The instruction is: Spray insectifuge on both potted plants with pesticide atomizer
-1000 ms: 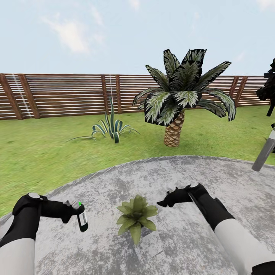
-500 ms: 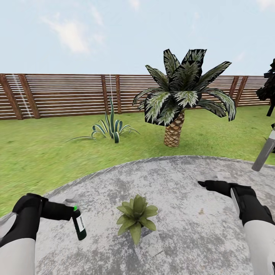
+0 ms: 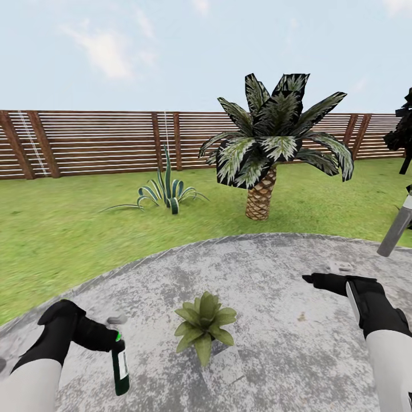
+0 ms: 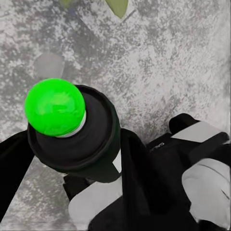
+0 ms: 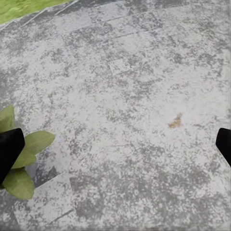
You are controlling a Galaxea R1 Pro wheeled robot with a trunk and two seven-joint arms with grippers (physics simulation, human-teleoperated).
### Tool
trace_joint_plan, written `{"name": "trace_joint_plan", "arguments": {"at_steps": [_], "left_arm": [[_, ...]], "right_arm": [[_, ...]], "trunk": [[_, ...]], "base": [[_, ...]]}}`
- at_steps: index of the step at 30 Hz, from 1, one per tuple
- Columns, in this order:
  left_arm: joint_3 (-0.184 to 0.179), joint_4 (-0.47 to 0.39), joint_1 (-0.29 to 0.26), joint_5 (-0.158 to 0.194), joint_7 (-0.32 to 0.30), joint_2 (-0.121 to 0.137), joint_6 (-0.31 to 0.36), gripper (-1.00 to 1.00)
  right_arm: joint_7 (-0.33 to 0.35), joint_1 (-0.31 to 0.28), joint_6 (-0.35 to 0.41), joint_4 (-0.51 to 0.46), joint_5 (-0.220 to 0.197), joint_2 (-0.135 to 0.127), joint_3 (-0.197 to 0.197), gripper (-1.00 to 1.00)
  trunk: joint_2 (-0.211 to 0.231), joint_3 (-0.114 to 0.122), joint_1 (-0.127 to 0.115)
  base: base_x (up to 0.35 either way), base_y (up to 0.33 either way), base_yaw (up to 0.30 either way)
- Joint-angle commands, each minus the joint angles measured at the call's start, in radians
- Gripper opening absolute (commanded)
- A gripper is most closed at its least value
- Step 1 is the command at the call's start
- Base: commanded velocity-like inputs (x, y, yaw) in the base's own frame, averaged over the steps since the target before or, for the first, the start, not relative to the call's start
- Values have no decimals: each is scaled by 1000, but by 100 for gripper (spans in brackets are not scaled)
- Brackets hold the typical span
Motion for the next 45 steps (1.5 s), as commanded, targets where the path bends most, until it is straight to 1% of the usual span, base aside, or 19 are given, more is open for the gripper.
{"name": "trace_joint_plan", "arguments": {"at_steps": [1,2,5,6,9,12,13,15,17,24,26,31,45], "left_arm": [[-2,14,-1,-27,-10,0,9,-100],[-5,22,-3,-53,-10,0,9,-100],[-6,26,-6,-90,-10,0,10,-100],[-7,27,-8,-100,-10,-3,10,-100],[-12,27,-13,-109,-10,-6,11,-100],[-18,31,-26,-110,-10,-7,11,-100],[-20,33,-31,-110,-10,-8,11,-100],[-22,35,-36,-111,-10,-19,11,-100],[-30,48,-37,-112,-10,-24,11,-100],[-106,100,-38,-112,-10,-27,11,-100],[-113,105,-38,-112,-10,-27,11,-100],[-116,107,-38,-112,-10,-24,9,-100],[-119,109,-38,-112,-10,-24,9,-100]], "right_arm": [[9,-1,4,-1,11,1,-3,100],[9,-1,5,-1,11,1,-3,100],[9,-1,6,-1,12,2,-2,100],[10,-1,6,-1,11,3,-3,100],[10,-1,18,-1,8,1,-4,100],[11,-1,66,-1,6,1,-3,100],[11,-1,98,-2,6,1,-3,100],[11,-1,136,-2,6,1,-3,100],[11,-1,150,-3,6,1,-3,100],[11,-1,157,-3,8,1,-3,100],[11,-1,157,-3,8,1,-3,100],[11,-1,157,-3,8,1,-3,100],[11,-1,158,-3,6,1,-4,100]], "trunk": [[-1,-1,0],[-1,0,0],[-1,3,0],[-1,4,0],[-1,4,0],[-1,4,0],[-1,4,0],[-1,4,0],[-1,4,0],[-1,4,0],[-1,4,0],[-1,1,0],[-1,-19,0]], "base": [[0,0,-89],[0,0,-152],[0,0,-160],[0,0,-71],[0,0,-30],[24,0,-9],[187,0,-110],[265,0,-208],[313,0,-270],[332,0,-257],[321,0,-46],[213,0,23],[10,0,76]]}}
